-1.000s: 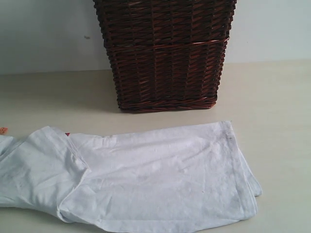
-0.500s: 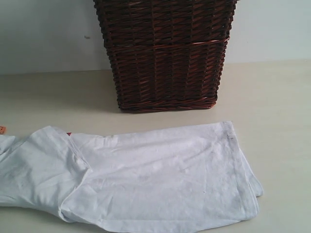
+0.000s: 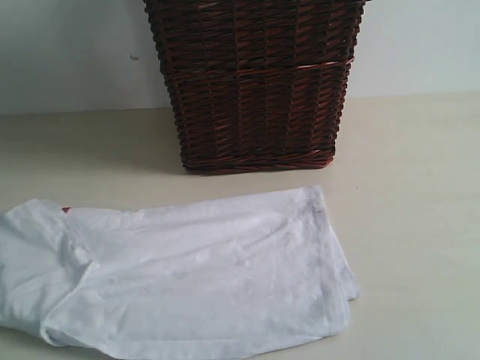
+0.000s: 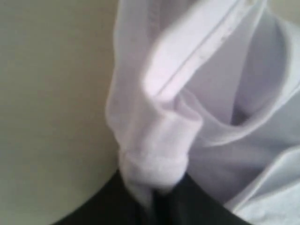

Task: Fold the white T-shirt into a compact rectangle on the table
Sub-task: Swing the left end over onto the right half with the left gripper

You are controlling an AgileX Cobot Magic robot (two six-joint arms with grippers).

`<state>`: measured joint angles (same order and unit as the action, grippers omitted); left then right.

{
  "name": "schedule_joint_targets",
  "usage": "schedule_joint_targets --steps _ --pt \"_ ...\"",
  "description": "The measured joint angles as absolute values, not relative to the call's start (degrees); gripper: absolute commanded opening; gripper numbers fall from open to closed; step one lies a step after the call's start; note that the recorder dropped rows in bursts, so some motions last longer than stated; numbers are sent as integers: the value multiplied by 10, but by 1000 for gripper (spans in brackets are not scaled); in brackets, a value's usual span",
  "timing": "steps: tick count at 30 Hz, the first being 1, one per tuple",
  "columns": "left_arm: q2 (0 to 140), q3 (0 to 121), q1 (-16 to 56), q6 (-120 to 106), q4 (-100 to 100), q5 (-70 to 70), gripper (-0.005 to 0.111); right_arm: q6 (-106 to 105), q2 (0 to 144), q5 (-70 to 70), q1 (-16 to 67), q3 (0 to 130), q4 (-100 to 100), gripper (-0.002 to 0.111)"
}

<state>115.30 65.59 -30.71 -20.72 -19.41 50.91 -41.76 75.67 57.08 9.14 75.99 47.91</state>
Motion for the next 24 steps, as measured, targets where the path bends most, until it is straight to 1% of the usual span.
schedule_joint_targets --steps 3,7,10,13,16,18,21,24 --pt "1123 686 -309 -177 -142 516 0 -418 757 571 91 760 479 0" --pt "1062 736 -301 -160 -164 557 0 -419 757 572 91 760 479 0" --pt "1012 757 -271 -158 -200 590 0 -419 757 572 91 760 479 0" --pt "968 764 -224 -159 -228 617 0 -419 757 573 91 760 479 0" --pt "934 764 -162 -160 -253 638 0 -419 756 579 91 760 479 0" --pt "915 764 -108 -160 -268 645 0 -419 752 585 91 760 479 0" --pt "899 758 -12 -156 -295 640 0 -419 736 591 91 760 479 0" --pt "895 732 90 -145 -313 593 0 -419 714 594 91 760 479 0"
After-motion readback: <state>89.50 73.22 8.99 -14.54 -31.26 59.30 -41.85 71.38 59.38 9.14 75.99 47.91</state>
